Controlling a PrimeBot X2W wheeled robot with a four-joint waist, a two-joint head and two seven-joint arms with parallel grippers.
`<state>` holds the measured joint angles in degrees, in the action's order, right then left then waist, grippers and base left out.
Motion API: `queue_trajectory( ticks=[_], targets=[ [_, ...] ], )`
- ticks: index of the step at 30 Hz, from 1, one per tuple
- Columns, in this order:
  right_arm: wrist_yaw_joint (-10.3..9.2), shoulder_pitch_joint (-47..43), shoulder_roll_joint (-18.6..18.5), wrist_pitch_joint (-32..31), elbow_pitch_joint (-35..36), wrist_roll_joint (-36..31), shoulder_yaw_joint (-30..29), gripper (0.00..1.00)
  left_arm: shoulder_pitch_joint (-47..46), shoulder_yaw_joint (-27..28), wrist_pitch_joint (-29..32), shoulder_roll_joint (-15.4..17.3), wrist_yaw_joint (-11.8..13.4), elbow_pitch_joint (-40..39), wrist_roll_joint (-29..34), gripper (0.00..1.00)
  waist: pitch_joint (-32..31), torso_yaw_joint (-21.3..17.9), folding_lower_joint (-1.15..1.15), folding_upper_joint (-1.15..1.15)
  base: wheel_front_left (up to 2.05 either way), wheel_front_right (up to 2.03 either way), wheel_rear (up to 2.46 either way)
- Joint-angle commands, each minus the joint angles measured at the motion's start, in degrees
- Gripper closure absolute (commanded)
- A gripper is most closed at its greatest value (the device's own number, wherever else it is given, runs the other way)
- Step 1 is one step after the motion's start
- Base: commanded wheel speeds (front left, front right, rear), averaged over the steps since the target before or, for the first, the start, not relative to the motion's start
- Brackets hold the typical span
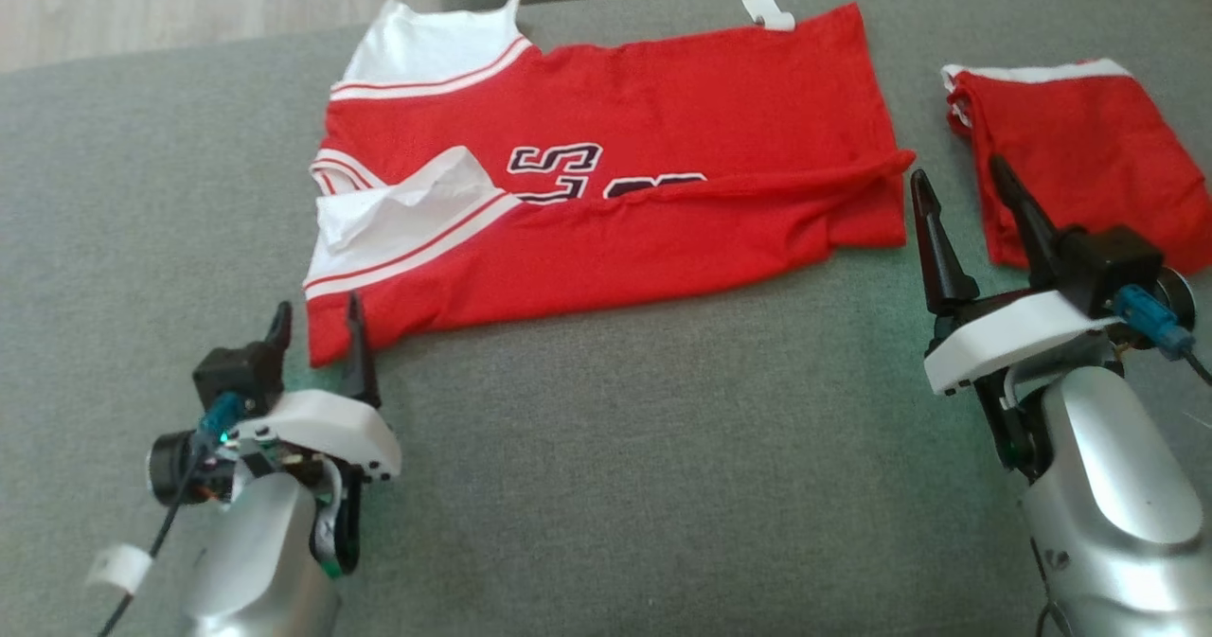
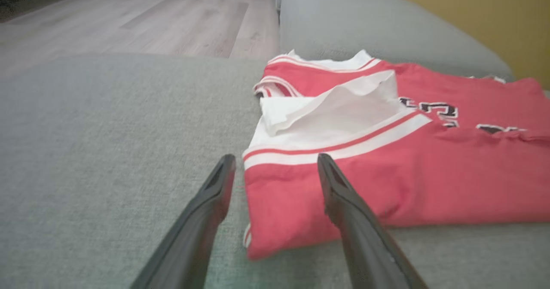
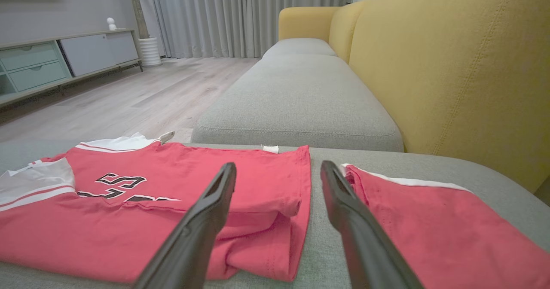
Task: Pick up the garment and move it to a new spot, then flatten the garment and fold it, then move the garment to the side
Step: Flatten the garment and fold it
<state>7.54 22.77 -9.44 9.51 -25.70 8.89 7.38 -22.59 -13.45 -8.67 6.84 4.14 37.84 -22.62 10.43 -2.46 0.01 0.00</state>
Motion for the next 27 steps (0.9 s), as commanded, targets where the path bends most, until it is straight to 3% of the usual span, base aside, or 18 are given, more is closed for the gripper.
queue_trajectory(
  ticks=[1, 11, 12, 14, 19, 27],
  targets=[
    [-0.05, 0.38, 0.52, -0.13, 2.29, -0.47, 1.08, 0.0, -2.84, 2.19, 0.2, 1.64, 0.58, -0.34, 0.44, 0.0, 0.8, -0.64, -0.01, 0.0, 0.0, 0.0, 0.0],
    [-0.05, 1.0, 1.33, -0.8, 4.19, -0.43, 1.82, 0.0, -6.9, 1.83, 5.7, 2.65, 1.87, 10.19, 0.12, 0.0, 3.14, -2.32, -0.01, 0.0, 0.0, 0.0, 0.0],
    [-0.05, 0.95, 1.34, -0.93, 4.2, -0.39, 1.88, 0.0, -7.18, 1.78, 6.14, 2.6, 1.71, 10.9, -0.06, 0.04, 3.21, -2.36, -0.01, 0.0, 0.0, 0.0, 0.0],
    [-0.05, 0.81, 1.31, -1.42, 4.1, -0.41, 2.0, 0.0, -7.66, 1.69, 6.31, 2.5, 1.36, 11.89, -0.34, 1.0, 3.23, -2.33, -0.01, 0.0, 0.0, 0.0, 0.0],
    [-0.05, 0.43, 1.16, -3.58, 3.28, -0.51, 1.87, 0.0, -8.67, 2.11, 1.56, 2.56, 1.25, 10.9, -0.53, 1.0, 2.63, -1.6, -0.01, 0.0, 0.0, 0.0, 0.0],
    [-0.05, 0.85, 3.3, -9.45, 0.0, -1.99, -2.07, 0.0, -9.51, 1.47, -5.53, 1.83, -1.04, 3.0, 0.35, 1.0, 1.26, 0.56, -0.01, 0.0, 0.0, 0.0, 0.0]
  ],
)
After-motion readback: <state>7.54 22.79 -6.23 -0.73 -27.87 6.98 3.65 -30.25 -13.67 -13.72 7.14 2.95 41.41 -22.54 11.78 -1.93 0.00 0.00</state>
